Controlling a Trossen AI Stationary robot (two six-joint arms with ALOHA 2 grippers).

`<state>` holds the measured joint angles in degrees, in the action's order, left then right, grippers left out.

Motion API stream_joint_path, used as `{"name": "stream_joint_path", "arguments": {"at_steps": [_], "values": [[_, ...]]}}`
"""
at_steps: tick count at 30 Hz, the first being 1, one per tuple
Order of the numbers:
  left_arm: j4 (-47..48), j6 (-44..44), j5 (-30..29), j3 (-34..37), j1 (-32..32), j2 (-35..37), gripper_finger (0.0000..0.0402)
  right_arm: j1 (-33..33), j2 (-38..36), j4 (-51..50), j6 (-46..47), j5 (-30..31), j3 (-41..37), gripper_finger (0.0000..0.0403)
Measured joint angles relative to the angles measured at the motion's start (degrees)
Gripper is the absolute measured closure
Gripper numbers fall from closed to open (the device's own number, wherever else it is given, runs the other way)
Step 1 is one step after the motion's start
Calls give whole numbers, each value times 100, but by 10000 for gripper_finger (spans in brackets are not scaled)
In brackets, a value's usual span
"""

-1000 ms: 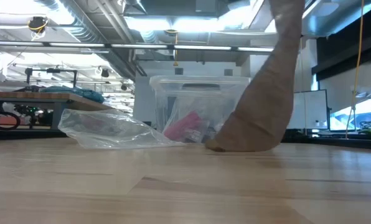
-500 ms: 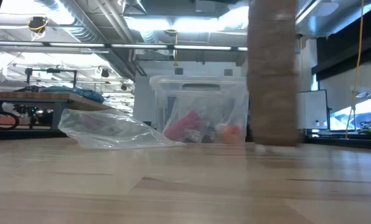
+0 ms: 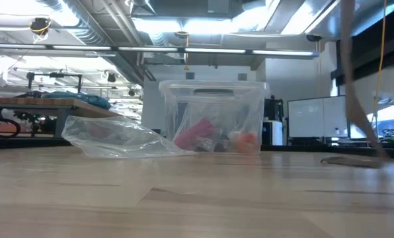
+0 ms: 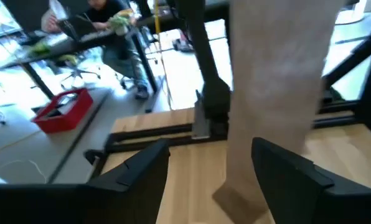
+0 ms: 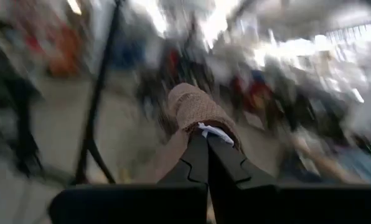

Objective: Roll bandage
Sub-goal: Roll the brown bandage

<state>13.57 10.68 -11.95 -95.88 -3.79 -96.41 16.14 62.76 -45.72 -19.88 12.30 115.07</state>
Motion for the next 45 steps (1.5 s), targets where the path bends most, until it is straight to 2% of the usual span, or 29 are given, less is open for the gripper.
{"name": "stream_joint_path", "arguments": {"at_steps": [3, 6, 13, 19, 29, 34, 37, 41, 45], "values": [[-83, -62, -6, 0, 11, -171, 189, -4, 0, -580, -57, 598, -260, 403], [-226, -96, -8, 9, 58, -398, 193, -4, -32, -708, -224, 1069, -701, 403], [-745, -251, -19, 4, 225, -837, 196, -4, -632, -368, -257, 1370, -2010, 403], [-989, -403, -26, 1, 323, -1072, 196, -4, -1206, 331, -253, 1359, -2988, 403], [-1752, -453, 56, 0, 560, -1509, 196, -2, -1498, 594, -267, 1106, -3331, 403], [-2472, -434, 767, 4, 614, -1878, 196, -2, -1488, 607, -284, 1051, -3333, 403], [-2955, -362, 897, 4, 600, -2103, 200, -2, -1491, 650, -288, 1016, -3333, 403], [-3192, -224, 899, 2, 554, -2276, 250, -2, -1493, 714, -289, 1015, -3333, 403], [-3079, -73, 938, 5, 456, -2283, 352, -2, -1491, 717, -310, 1083, -3333, 403]]}}
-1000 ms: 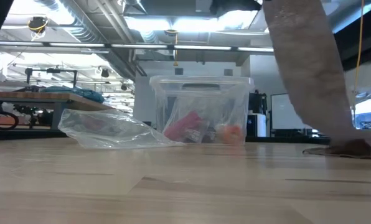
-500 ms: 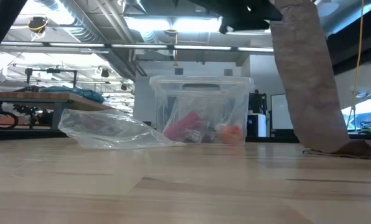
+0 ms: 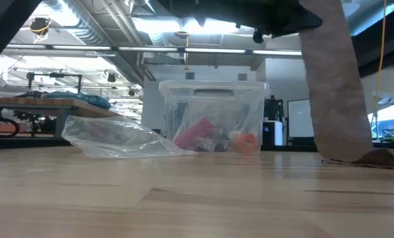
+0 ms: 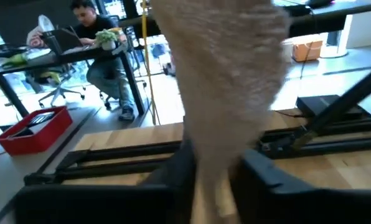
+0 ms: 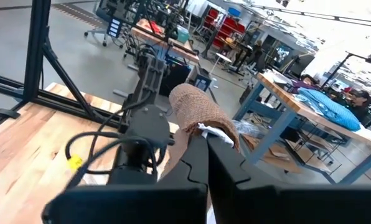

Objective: Roll bandage
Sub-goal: Roll the brown bandage

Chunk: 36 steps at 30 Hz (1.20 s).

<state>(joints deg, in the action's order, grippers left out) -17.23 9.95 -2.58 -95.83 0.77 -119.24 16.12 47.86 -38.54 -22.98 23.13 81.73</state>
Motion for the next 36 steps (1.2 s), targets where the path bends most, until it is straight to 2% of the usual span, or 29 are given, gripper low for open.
{"name": "stream_joint_path", "arguments": {"at_steps": [2, 8, 12, 19, 25, 31, 36], "values": [[106, 31, 186, -5, -97, 6, 388, 0, 0, -52, -23, 100, 0, 403], [473, -237, 1007, -2, -715, 141, 391, 0, -2, -341, -93, 454, -76, 403], [860, -94, 1055, -3, -1190, 441, 397, 0, -68, -360, -198, 677, -452, 403], [1365, 120, 459, -8, -1837, 1436, 400, 2, -239, -470, 8, 683, -1113, 403], [1388, 532, -26, -1, -2102, 2216, 394, 2, -310, -554, 199, 693, -1701, 403], [1279, 667, -670, -9, -1956, 2828, 399, 4, -235, -502, 688, 6, -2197, 403], [1107, 526, -817, -5, -1523, 3012, 395, 4, -120, -363, 1081, -637, -2561, 403]]}}
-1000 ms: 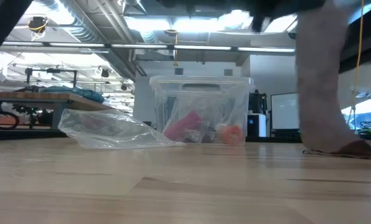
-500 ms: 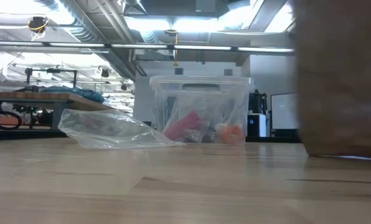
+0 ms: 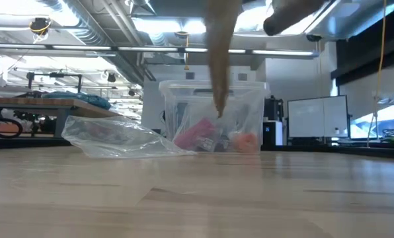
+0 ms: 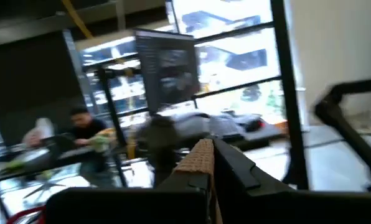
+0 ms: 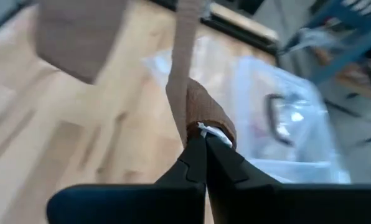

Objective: Roll bandage
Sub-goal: Roll the brown bandage

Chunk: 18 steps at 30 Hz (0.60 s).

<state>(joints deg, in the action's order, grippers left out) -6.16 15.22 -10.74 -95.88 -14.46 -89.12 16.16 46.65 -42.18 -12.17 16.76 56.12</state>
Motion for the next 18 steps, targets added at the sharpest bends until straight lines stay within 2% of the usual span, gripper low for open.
{"name": "stream_joint_path", "arguments": {"at_steps": [5, 12, 18], "values": [[617, -176, -25, 0, 560, 89, 399, 332, 2, 84, 300, -439, -64, 403], [1809, -499, -41, 2, 1396, 78, 396, 1433, -48, 181, 534, -140, -64, 403], [2260, -883, -37, 0, 1957, -196, 398, 2246, -26, 464, 554, -71, -64, 403]]}}
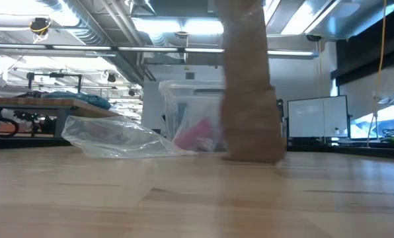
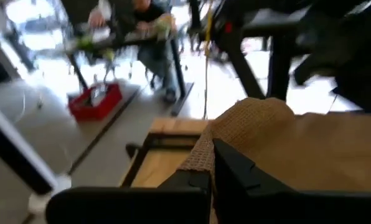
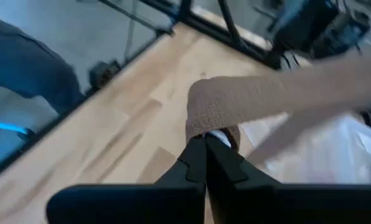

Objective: Roll bandage
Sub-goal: Roll the brown bandage

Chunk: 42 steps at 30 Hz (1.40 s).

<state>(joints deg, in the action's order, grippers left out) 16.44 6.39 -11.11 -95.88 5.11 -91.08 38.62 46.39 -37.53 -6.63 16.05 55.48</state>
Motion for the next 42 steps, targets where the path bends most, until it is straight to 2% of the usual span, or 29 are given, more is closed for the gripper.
{"name": "stream_joint_path", "arguments": {"at_steps": [3, 6, 11, 15, 20, 26, 31, 36, 39, 42], "values": [[-24, -221, 110, 0, 135, -285, 390, 294, 0, 268, -36, 0, 0, 403], [-101, -512, 557, 2, 247, -571, 370, 532, 0, 341, -68, -3, 0, 403], [81, -1298, 1435, 2, 408, -813, 295, 742, -12, 345, 18, 186, 0, 403], [670, -1350, 1930, -31, 513, -614, 228, 753, -66, 351, 90, 247, 0, 403], [1681, -1409, 1959, -394, 654, -79, 182, 749, -129, 412, 146, 550, 2, 403], [2164, -1546, 1567, -402, 667, 188, 173, 749, -131, 777, -17, 575, 2, 403], [2775, -1584, 1895, -388, 814, 110, 173, 753, -127, 799, 53, 384, 2, 403], [3412, -1658, 1928, -387, 990, 99, 173, 749, -127, 1027, 196, 379, 2, 403], [3227, -1666, 1904, -216, 853, 95, 174, 749, -157, 1254, 254, 380, 2, 403], [2554, -1604, 1861, 161, 413, 92, 179, 749, -236, 1230, 504, 400, 2, 403]]}}
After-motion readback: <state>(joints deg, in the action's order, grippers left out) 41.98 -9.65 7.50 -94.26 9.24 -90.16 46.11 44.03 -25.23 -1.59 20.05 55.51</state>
